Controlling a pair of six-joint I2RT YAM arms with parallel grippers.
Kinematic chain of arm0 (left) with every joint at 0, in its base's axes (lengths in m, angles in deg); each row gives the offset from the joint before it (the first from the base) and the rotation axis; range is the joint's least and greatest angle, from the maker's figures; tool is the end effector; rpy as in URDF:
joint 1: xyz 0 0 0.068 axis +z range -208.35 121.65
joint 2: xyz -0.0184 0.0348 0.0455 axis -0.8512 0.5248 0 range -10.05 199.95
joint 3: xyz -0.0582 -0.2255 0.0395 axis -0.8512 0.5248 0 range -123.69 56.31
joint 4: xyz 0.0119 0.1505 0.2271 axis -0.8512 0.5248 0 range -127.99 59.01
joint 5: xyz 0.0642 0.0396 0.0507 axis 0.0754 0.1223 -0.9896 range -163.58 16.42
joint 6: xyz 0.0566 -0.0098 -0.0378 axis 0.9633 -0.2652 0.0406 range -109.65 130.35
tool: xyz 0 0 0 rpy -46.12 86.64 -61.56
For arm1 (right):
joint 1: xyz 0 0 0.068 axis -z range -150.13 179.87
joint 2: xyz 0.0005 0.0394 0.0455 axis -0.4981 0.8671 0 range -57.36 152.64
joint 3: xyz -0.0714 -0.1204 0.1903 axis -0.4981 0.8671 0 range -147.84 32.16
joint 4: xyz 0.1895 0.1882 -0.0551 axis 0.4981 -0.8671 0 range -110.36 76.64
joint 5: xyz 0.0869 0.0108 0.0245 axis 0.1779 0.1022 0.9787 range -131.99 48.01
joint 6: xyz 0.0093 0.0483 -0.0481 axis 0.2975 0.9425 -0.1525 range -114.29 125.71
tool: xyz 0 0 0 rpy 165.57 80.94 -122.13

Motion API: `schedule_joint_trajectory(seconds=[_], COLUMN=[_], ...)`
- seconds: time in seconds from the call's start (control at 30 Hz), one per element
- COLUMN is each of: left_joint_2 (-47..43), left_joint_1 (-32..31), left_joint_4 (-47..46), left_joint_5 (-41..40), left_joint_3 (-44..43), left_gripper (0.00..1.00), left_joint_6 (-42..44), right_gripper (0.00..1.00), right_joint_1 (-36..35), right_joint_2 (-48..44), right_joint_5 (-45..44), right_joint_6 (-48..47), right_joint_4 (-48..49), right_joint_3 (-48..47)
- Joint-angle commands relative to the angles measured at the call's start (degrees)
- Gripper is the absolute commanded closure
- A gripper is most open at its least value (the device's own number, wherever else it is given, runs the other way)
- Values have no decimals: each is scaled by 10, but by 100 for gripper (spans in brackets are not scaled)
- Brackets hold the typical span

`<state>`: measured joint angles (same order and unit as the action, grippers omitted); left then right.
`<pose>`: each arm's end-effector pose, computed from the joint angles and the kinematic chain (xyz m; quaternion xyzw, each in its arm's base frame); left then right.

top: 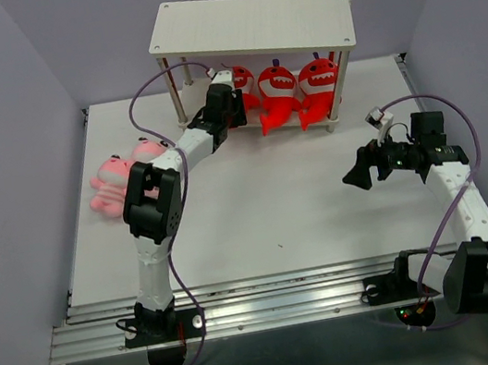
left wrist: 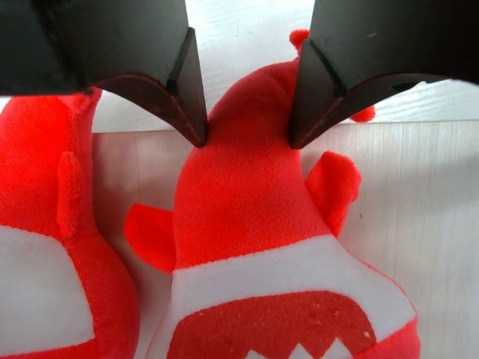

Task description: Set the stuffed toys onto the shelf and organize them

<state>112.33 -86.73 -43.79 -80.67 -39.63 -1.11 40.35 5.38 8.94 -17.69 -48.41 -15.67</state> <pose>0.4596 -0.2404 0.1980 0.0860 0.8171 -0.1456 0.5512 0.2542 -0.0031 0.2229 -0.2417 0.8263 0.2964 0.4134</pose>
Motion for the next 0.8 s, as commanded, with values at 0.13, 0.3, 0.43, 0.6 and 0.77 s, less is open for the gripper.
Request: schedule_joint_trajectory(seconds=[0.13,0.3,0.43,0.6,0.77], left_joint_2=[-80,-104,-115,-156,-224], left_joint_1=[1,1,2,2,1], left_joint_4=[-11,-19,-16,-20,-33], left_joint_5=[-6,1,1,23,41], left_joint_3=[10,25,31,62,126], left_gripper=[32,29,18,18,18], left_joint_6=[1,4,7,9,16], right_gripper=[0,0,0,0,0], right_joint_1=[9,9,9,9,9], right_joint_2=[2,2,0,-2,-4], right_joint_5=[-1,-1,-2,-2,-2], right_joint_6=[-10,-10,-11,-12,-13], right_joint_4=[27,27,27,27,26], right_joint_3=[1,1,2,3,5])
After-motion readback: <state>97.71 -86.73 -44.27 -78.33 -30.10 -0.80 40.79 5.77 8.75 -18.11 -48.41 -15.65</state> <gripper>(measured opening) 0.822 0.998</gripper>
